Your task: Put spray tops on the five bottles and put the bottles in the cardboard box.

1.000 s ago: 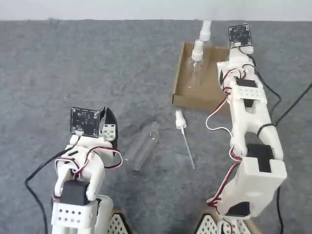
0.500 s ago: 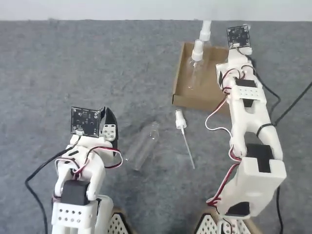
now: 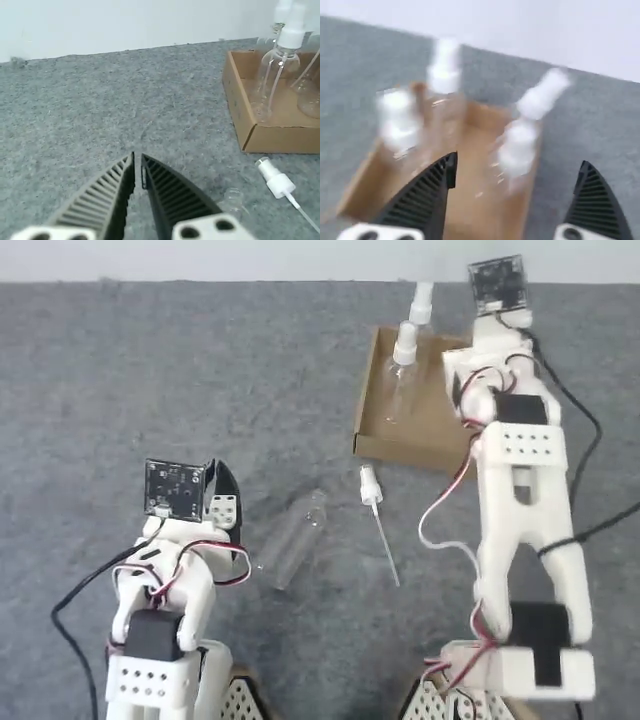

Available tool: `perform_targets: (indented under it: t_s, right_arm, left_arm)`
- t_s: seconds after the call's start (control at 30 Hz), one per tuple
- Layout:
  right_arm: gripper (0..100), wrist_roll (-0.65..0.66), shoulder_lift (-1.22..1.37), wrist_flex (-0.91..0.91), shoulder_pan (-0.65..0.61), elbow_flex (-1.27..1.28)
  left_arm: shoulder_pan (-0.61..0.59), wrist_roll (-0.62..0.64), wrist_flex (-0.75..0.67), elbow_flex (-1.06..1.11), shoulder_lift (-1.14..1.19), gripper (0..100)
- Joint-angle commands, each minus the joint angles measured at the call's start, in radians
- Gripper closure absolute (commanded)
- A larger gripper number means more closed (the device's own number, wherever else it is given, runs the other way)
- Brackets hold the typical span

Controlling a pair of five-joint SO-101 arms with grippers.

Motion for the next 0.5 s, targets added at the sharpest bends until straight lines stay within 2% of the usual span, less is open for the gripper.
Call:
perform_targets:
  t_s: [0.0,0.07,0.13,0.27,0.4,0.47]
  right_arm:
    - [69.9,0.003,-0.142,0.191,-0.122,-0.041]
    - [69.9,0.0,-0.166,0.291,-0.217,-0.038]
    - [69.9,-0.058,-0.17,0.369,-0.317,-0.035]
    - [70.0,-0.339,-0.122,0.414,-0.473,-0.014]
    - [70.0,-0.654,-0.031,0.414,-0.585,0.011]
    - [69.9,-0.763,0.019,0.397,-0.628,0.011]
  left_arm:
    - [-0.046,0.003,-0.037,-0.021,-0.017,99]
    - [-0.08,0.003,-0.031,-0.039,-0.017,99]
    - [-0.114,0.005,-0.031,-0.048,-0.009,99]
    - [-0.187,0.005,-0.015,-0.082,-0.008,99]
    - [-0.261,0.005,0.029,-0.13,-0.008,99]
    - [-0.265,0.005,0.029,-0.13,-0.008,99]
